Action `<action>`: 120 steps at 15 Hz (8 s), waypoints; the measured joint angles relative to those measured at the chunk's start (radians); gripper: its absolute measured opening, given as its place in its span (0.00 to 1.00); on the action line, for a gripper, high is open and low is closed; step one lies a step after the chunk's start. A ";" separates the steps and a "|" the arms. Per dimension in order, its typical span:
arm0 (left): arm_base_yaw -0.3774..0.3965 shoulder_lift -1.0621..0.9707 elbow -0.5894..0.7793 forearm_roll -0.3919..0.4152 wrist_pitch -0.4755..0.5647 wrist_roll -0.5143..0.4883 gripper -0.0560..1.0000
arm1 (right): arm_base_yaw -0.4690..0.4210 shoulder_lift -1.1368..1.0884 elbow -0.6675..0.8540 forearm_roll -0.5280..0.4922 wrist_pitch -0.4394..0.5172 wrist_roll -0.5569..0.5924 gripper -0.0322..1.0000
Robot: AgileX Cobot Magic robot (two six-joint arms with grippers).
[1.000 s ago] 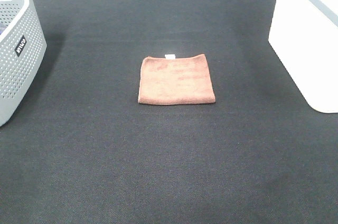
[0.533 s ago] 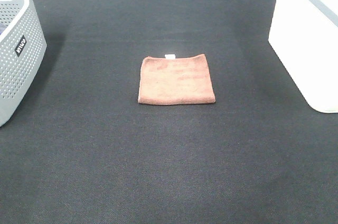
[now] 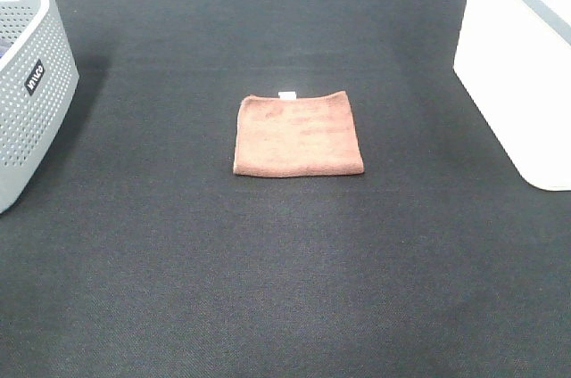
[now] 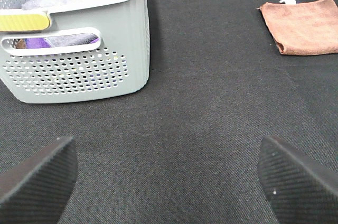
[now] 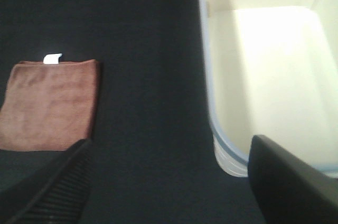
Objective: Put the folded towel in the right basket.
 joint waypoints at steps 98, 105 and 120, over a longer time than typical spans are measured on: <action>0.000 0.000 0.000 0.000 0.000 0.000 0.88 | 0.046 0.616 -0.769 -0.104 0.475 0.094 0.80; 0.000 0.000 0.000 0.000 0.000 0.000 0.88 | 0.046 0.205 -0.301 -0.062 0.474 0.095 0.80; 0.000 0.000 0.000 0.000 0.000 0.000 0.88 | 0.046 -1.018 0.619 -0.150 0.369 0.104 0.80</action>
